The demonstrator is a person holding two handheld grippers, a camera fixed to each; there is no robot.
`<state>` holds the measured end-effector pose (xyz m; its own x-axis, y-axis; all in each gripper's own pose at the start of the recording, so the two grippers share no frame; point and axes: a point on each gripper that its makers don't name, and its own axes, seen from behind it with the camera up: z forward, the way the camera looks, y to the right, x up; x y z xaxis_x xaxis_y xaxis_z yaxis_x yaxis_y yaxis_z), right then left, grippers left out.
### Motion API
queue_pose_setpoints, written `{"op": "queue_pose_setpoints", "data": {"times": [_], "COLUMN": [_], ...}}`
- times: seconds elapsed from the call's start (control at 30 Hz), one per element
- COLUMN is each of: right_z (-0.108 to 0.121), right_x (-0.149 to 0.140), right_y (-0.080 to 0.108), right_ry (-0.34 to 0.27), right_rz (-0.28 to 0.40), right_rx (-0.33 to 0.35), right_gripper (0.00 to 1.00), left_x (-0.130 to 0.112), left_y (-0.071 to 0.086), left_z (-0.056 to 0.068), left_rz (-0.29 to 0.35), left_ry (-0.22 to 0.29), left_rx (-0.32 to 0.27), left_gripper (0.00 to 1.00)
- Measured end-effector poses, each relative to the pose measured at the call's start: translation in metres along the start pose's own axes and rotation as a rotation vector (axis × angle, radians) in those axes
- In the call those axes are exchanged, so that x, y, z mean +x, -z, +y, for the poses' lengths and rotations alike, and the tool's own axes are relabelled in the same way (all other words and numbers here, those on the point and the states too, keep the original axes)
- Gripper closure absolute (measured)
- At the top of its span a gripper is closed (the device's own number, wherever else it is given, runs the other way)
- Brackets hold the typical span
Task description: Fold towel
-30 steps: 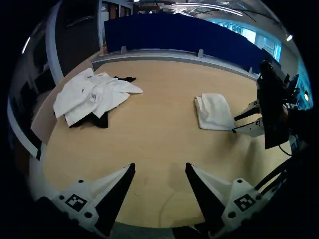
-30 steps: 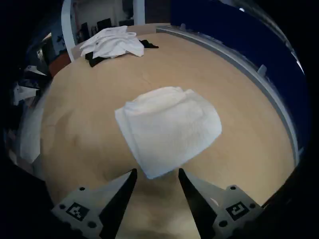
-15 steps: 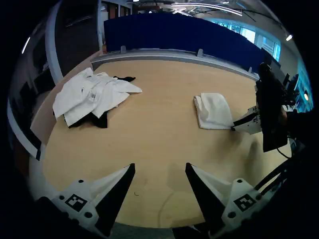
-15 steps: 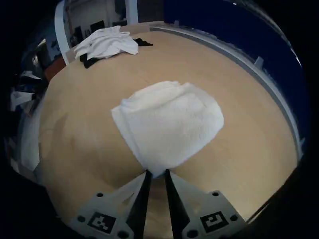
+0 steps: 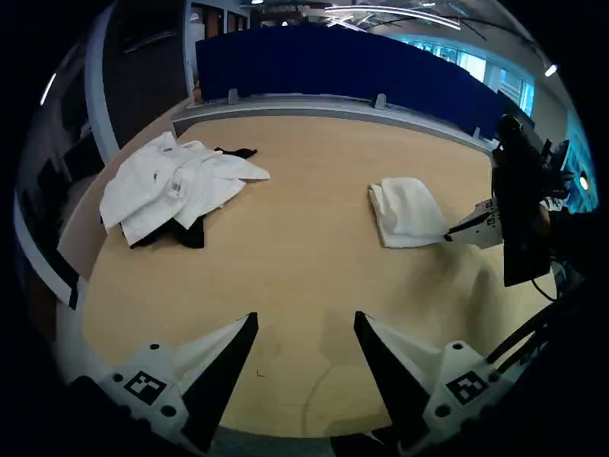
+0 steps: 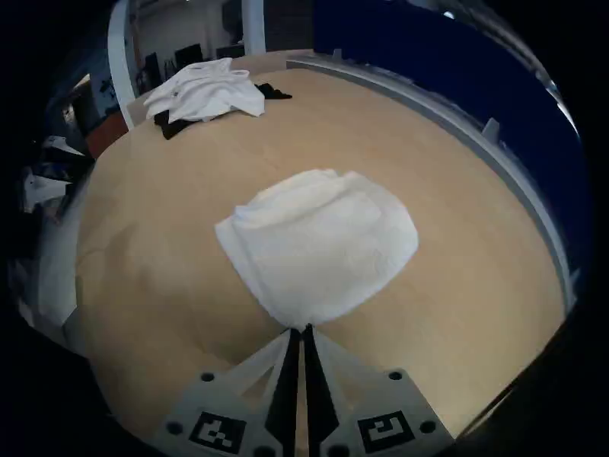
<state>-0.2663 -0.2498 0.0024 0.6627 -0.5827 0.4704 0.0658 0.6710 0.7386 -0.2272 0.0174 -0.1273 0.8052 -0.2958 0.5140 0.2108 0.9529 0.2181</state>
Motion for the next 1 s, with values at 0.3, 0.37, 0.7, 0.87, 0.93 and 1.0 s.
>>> {"op": "queue_pose_setpoints", "data": {"times": [0.3,0.37,0.7,0.87,0.93,1.0], "right_z": [0.017,0.023,0.051,0.067,0.072,0.078], "right_x": [0.047,0.061,0.117,0.130,0.131,0.131], "right_y": [0.035,0.045,0.097,0.118,0.124,0.129], "right_ry": [0.049,0.066,0.133,0.138,0.138,0.139], "right_rz": [0.087,0.108,0.194,0.216,0.218,0.218], "right_rx": [-0.030,-0.042,-0.097,-0.128,-0.140,-0.152], "right_gripper": [0.96,0.96,0.96,0.96,0.96,0.96], "left_x": [0.012,0.017,0.038,0.045,0.047,0.048], "left_y": [0.000,0.000,-0.001,0.001,0.001,0.001], "left_z": [0.005,0.007,0.018,0.025,0.027,0.029], "left_rz": [0.021,0.029,0.069,0.083,0.086,0.088], "left_ry": [-0.012,-0.013,-0.027,-0.034,-0.036,-0.038], "left_rx": [-0.007,-0.010,-0.029,-0.042,-0.046,-0.050], "left_gripper": [0.07,0.07,0.06,0.06,0.06,0.06]}}
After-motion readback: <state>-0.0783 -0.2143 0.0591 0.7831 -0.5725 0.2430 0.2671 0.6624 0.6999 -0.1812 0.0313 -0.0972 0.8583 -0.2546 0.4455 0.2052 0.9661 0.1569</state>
